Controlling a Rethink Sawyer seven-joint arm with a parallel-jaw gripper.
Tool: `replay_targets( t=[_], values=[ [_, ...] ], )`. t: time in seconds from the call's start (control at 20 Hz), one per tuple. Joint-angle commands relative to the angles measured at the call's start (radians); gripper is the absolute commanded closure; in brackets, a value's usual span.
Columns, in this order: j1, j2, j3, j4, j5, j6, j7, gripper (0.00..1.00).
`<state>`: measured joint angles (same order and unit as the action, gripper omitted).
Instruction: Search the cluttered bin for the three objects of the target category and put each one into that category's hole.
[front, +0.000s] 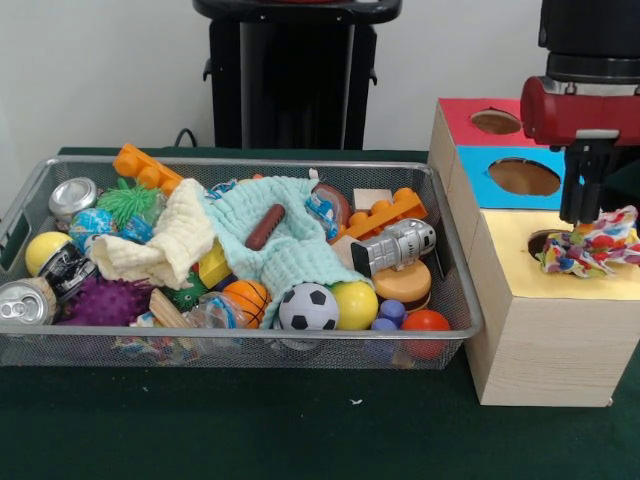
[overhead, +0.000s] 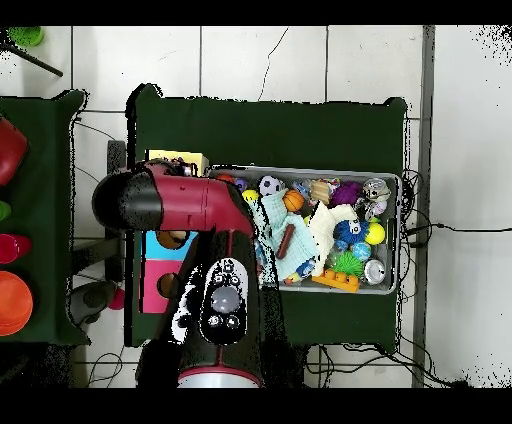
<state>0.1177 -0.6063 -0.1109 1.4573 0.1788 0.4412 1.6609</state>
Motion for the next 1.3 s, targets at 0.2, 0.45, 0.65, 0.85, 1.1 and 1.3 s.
replay_targets(
  t=[0.2, 0.45, 0.65, 0.85, 1.1, 1.3],
  values=[
    [-0.008, -0.018, 0.018, -0.025, 0.032, 0.178, 0.200, 1.00],
    [-0.009, -0.017, 0.021, -0.026, 0.029, 0.178, 0.201, 1.00],
    [-0.002, -0.001, 0.009, -0.034, 0.022, 0.177, 0.211, 1.00],
    [0.007, 0.022, 0.000, -0.024, 0.018, 0.143, 0.223, 1.00],
    [0.008, 0.026, 0.016, -0.007, 0.039, 0.090, 0.243, 1.00],
    [0.005, 0.029, 0.024, 0.000, 0.043, 0.069, 0.243, 1.00]
  ],
)
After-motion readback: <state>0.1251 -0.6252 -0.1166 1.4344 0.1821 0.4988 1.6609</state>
